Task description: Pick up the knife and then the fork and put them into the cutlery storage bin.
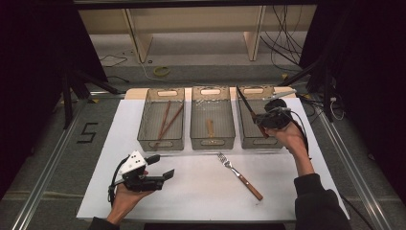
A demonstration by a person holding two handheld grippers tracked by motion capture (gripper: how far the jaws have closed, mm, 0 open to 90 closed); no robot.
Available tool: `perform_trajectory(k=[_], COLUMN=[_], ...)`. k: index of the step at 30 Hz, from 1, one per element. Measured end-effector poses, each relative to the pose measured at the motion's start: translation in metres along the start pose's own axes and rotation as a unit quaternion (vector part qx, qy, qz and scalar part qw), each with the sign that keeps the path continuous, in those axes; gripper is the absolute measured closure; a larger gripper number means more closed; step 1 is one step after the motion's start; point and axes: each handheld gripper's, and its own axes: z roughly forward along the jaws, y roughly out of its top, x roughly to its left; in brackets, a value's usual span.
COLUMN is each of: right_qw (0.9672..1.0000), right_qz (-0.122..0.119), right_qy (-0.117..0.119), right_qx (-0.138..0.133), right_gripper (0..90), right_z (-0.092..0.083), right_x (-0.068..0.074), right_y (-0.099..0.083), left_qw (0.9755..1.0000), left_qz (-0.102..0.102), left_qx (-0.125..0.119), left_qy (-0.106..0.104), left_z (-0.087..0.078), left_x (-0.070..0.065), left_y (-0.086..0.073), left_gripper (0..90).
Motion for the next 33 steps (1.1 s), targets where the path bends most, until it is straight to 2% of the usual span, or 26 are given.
perform_trajectory(k=[14,19,27,33], right_qw=[0.9991,0.9979,0.9962,0.9956], right_qz=[0.039,0.060,0.079,0.083], right_qy=[-0.016,-0.021,-0.027,-0.030], right_qx=[0.006,0.014,0.026,0.031], right_gripper=[77.4,77.4,77.3,77.3], right_z=[0.015,0.021,0.029,0.031], right_x=[-0.017,-0.021,-0.027,-0.028], right_y=[0.005,0.004,0.001,-0.001], left_qw=[1.0000,1.0000,1.0000,1.0000], left_qz=[0.000,0.000,0.002,0.002], left_qx=[0.000,0.000,0.001,0.001], left_qy=[-0.001,-0.001,-0.001,-0.001], left_z=[0.000,0.000,0.000,0.000], left_x=[0.000,0.000,-0.001,-0.001], left_y=[0.000,0.000,0.000,0.000], left_gripper=[19.5,19.5,19.5,19.5])
